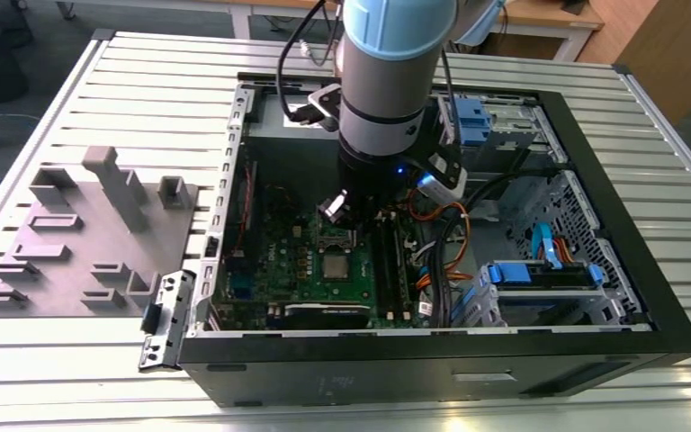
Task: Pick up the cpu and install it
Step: 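Close the cpu cover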
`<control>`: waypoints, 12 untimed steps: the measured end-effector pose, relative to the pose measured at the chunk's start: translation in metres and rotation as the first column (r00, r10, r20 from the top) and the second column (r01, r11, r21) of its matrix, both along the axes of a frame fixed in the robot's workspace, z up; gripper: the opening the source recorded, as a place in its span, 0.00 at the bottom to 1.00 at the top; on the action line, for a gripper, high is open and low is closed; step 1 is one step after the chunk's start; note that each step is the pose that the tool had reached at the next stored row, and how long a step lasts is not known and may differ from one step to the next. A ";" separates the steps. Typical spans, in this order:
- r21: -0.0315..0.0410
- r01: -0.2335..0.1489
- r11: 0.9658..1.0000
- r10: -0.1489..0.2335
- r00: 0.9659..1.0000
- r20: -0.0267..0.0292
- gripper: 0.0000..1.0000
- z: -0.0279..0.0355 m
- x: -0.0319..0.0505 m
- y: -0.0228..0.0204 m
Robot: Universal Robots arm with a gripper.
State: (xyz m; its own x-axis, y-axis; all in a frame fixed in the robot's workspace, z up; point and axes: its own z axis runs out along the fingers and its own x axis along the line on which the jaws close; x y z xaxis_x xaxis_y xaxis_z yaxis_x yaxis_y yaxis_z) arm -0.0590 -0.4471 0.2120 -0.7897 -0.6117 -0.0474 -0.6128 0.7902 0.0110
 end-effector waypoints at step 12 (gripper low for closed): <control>0.001 -0.041 0.999 0.041 0.999 0.001 0.11 -0.0037 0.0007 0.0112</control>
State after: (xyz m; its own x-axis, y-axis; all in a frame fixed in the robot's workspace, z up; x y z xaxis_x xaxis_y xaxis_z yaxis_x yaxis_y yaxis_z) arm -0.0583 -0.4359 0.2083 -0.7642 -0.6432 -0.0482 -0.6443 0.7647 0.0111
